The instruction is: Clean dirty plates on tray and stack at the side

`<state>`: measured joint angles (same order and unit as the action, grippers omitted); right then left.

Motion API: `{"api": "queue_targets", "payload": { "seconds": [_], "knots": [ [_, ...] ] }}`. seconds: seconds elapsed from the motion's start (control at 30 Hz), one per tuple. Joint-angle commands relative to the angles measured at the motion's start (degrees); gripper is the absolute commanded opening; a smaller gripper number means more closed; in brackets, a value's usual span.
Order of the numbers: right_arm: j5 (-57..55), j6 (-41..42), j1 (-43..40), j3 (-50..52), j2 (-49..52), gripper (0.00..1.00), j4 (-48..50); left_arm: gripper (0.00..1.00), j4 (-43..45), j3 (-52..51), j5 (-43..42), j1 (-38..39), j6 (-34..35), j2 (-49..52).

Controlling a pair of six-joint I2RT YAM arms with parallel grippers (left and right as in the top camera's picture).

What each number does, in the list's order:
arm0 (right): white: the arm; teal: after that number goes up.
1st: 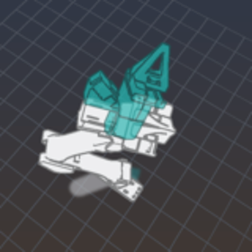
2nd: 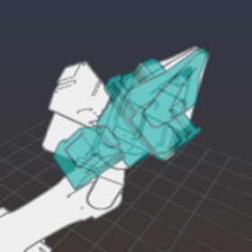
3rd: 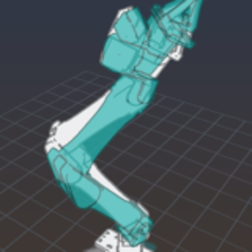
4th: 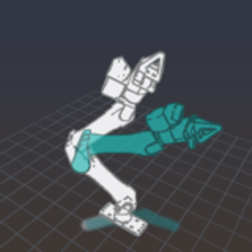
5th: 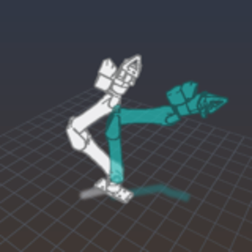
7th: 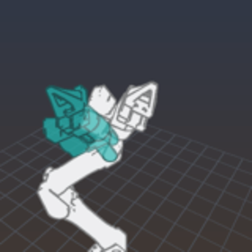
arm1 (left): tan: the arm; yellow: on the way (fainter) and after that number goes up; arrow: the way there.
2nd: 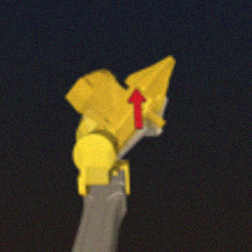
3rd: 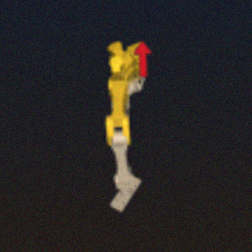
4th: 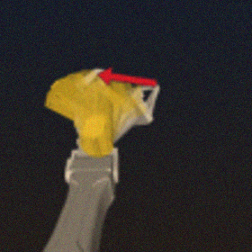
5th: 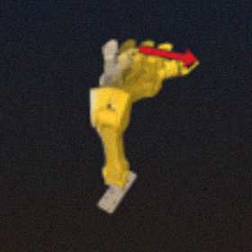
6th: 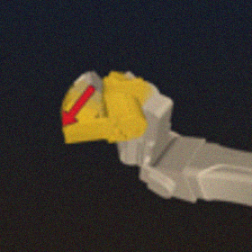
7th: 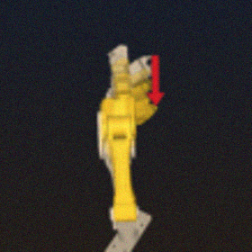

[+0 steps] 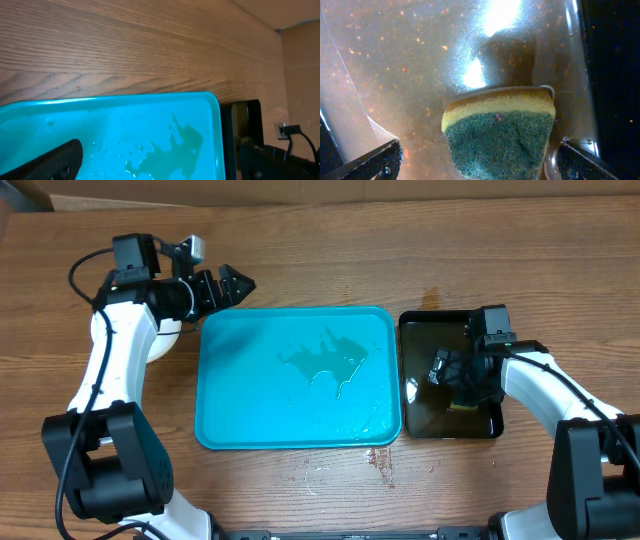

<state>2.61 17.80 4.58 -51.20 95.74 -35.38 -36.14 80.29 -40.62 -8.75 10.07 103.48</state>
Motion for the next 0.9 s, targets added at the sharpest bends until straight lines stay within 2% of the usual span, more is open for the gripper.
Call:
{"api": "queue_targets", "payload": {
  "seconds": [0.0,0.47,0.67,0.87],
  "knots": [
    [1.3,0.0,-0.2,1.0,0.9,1.0,0.4,1.0,0.0,0.5,0.8,0.7,-0.9,0.2],
    [1.3,0.0,-0.2,1.0,-1.1,1.0,0.4,1.0,0.0,0.5,0.8,0.6,-0.9,0.2],
    [1.3,0.0,-0.2,1.0,-13.8,1.0,0.4,1.0,0.0,0.5,0.8,0.6,-0.9,0.2],
    [1.3,0.0,-0.2,1.0,-32.3,1.0,0.4,1.0,0.0,0.5,0.8,0.7,-0.9,0.2]
  ]
}}
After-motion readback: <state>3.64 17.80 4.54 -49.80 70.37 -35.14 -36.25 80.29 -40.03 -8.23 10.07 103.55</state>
